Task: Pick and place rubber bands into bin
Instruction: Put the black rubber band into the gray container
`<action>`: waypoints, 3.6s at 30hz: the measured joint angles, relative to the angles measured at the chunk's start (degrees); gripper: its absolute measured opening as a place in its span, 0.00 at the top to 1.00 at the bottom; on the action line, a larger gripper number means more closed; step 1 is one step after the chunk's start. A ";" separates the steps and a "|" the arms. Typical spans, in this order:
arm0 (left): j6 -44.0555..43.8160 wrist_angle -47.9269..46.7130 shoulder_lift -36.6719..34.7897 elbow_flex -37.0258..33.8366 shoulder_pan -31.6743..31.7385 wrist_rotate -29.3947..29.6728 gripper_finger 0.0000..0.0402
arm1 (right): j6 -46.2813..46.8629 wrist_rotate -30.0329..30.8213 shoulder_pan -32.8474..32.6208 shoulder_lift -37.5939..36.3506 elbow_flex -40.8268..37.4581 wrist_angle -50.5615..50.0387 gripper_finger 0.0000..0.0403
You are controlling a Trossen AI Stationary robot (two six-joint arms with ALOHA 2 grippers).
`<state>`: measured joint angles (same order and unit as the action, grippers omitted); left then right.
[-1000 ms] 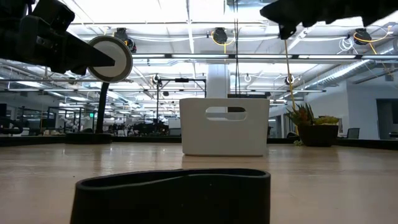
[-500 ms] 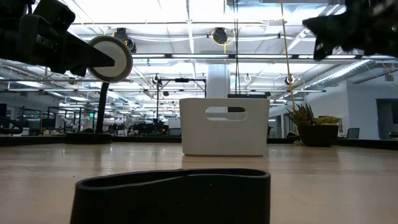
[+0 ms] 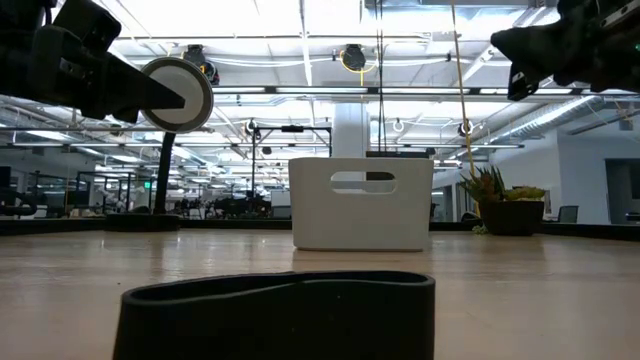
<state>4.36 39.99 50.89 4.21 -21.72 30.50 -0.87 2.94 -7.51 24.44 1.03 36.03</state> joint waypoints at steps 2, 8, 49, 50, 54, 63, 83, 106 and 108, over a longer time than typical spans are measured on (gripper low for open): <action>-0.16 -0.02 0.01 0.00 -0.01 0.00 0.90 | 0.63 -0.02 0.00 -0.01 -0.04 0.04 1.00; -0.95 0.00 0.01 0.00 -0.01 0.00 0.90 | 1.64 0.00 0.00 0.03 -0.08 -1.80 1.00; -10.03 -0.10 0.05 0.00 4.45 0.09 0.90 | -4.24 0.46 0.02 2.87 -0.17 -1.14 0.99; -11.74 -0.22 0.05 0.00 4.45 0.07 0.90 | -3.69 0.46 0.02 2.91 -0.17 -1.34 0.99; -20.71 -1.03 0.05 0.00 4.45 0.05 0.90 | -1.40 0.46 0.02 3.27 -0.17 -2.93 0.99; -20.47 -1.26 0.11 0.05 2.34 -9.08 0.90 | -4.58 0.46 0.02 3.68 -0.17 -2.02 0.99; -8.54 -23.56 24.97 35.39 -7.31 -7.06 0.89 | -0.84 0.23 0.02 3.94 -0.17 -0.36 0.99; -26.29 -23.45 53.79 48.63 -9.21 -31.61 0.41 | -0.89 0.27 0.02 3.98 -0.17 -1.06 0.99; -27.72 -20.57 55.21 48.64 -9.65 -30.10 0.41 | -1.36 0.27 0.02 3.96 -0.17 -0.94 0.99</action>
<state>-23.36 19.42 106.10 52.85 -31.37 0.40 -2.24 3.20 -7.49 28.40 0.86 35.09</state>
